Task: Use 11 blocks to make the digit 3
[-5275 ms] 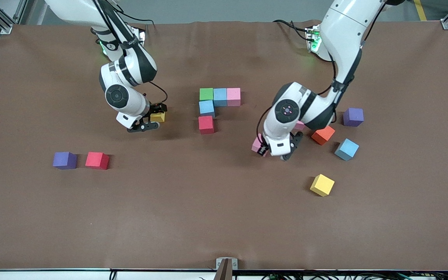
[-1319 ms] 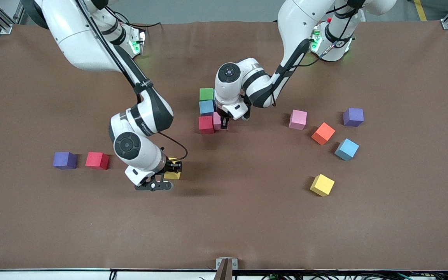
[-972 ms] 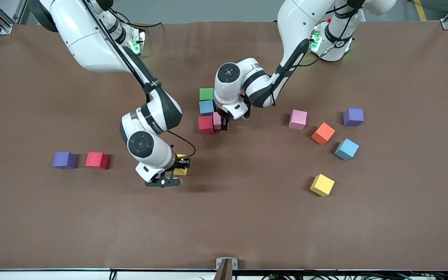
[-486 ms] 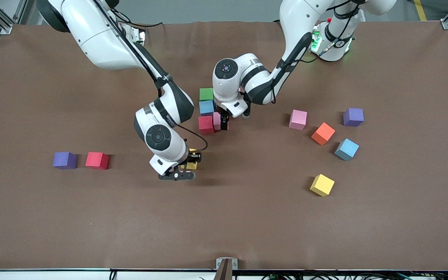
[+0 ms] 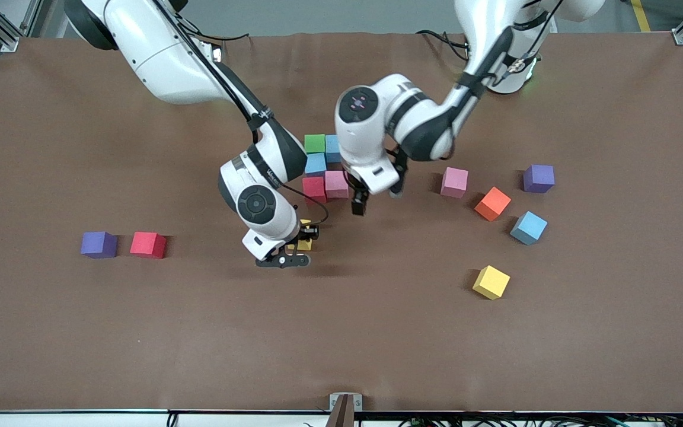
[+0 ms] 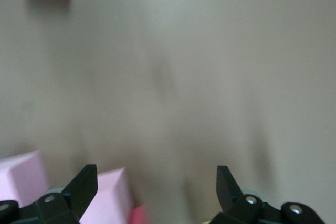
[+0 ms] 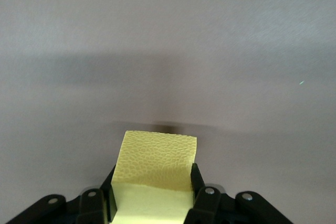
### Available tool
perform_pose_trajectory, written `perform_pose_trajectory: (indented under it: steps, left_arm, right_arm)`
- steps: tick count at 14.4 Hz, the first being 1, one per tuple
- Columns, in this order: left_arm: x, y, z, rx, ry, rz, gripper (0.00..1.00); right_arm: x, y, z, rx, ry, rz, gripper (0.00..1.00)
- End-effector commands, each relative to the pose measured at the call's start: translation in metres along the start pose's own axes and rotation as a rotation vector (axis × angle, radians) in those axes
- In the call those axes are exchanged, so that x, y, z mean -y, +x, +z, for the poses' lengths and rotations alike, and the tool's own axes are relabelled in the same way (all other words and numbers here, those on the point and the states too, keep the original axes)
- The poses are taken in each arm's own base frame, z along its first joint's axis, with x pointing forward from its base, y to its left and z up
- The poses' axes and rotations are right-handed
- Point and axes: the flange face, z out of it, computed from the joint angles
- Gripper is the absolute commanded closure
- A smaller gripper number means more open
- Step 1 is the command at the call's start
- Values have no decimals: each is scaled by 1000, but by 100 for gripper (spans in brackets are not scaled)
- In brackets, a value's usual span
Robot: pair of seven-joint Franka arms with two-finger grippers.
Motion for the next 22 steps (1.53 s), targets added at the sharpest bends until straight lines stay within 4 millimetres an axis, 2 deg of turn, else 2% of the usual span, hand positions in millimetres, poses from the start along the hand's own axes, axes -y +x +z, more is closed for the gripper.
perform_pose_trajectory:
  steps: [1,3,5,8,10,13,14,15,18,20,22]
  left_arm:
    - [-53,78,-22,-12,-19,73,0]
    - [-74,137,-20,-21,-17,156,0]
    - [-84,180,-16,-26,-10,224,0]
    - [-86,198,-26,-28,-5,356,0]
    - [-95,224,-39,-38,-20,375,0]
    - [-98,245,-36,-36,-6,484,0]
    - [-99,259,-35,-40,-4,488,0]
    - [-100,270,-30,-37,4,489,0]
    - [-102,282,-3,-23,40,518,0]
    - [-106,325,13,-9,48,525,0]
    - [-113,342,31,6,56,516,0]
  right_arm:
    - [11,-8,4,38,-9,5,57]
    - [11,-9,6,48,-10,6,57]
    - [14,-13,15,66,-20,1,57]
    - [15,-17,19,111,-14,16,58]
    - [18,-19,21,126,6,29,58]
    - [24,-23,24,128,7,22,58]
    - [27,-23,25,130,12,23,58]
    - [28,-22,27,133,22,35,58]
    - [37,-24,30,133,23,29,58]
    - [36,-24,30,135,18,29,58]
    - [35,-24,31,133,11,23,58]
